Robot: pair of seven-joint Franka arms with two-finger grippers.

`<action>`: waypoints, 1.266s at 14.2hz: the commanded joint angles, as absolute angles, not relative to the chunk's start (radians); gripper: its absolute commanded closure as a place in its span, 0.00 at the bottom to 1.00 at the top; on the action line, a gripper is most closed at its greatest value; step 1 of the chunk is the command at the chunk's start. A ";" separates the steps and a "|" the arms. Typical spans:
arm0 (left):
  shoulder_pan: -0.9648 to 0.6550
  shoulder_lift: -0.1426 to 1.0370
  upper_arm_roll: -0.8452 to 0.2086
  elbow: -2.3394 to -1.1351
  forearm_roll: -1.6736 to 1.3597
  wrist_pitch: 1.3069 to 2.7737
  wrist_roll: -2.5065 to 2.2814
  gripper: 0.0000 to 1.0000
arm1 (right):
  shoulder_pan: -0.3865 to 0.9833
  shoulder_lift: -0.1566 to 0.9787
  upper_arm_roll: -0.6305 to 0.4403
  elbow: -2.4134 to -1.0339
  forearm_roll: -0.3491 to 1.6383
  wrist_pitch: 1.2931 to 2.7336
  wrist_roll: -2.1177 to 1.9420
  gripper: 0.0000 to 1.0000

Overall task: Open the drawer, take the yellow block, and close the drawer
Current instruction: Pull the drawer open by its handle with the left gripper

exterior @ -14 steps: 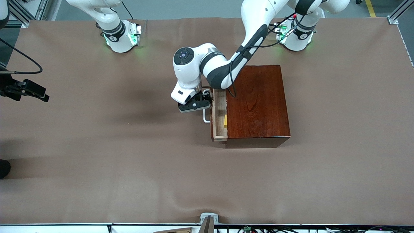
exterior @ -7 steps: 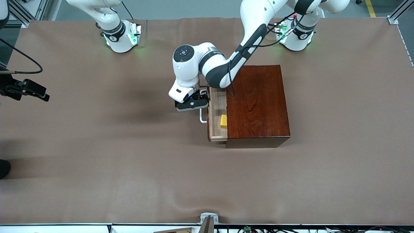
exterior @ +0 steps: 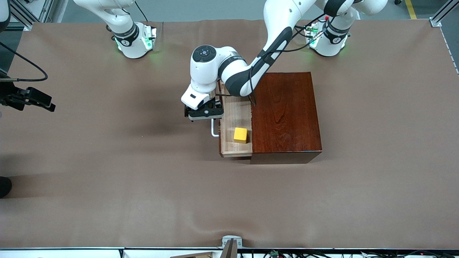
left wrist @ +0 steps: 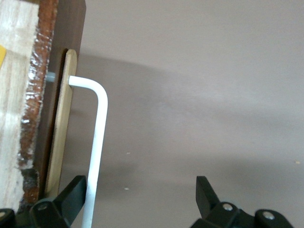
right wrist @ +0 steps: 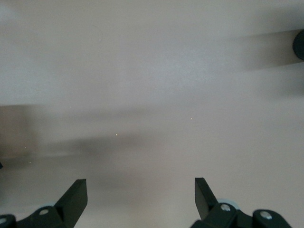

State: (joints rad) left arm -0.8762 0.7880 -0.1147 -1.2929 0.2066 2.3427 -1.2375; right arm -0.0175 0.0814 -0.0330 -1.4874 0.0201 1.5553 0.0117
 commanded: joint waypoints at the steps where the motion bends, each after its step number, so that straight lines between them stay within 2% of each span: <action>1: -0.890 0.857 -0.120 -1.227 0.181 2.451 -1.249 0.00 | -0.031 0.064 -0.021 -1.494 0.028 1.546 0.017 0.00; 7: -0.896 0.859 -0.120 -1.227 0.181 2.474 -1.249 0.00 | -0.031 0.064 -0.021 -1.493 0.026 1.546 0.017 0.00; 18: -0.864 0.789 -0.113 -1.229 0.176 2.464 -1.247 0.00 | -0.031 0.064 -0.021 -1.493 0.025 1.546 0.017 0.00</action>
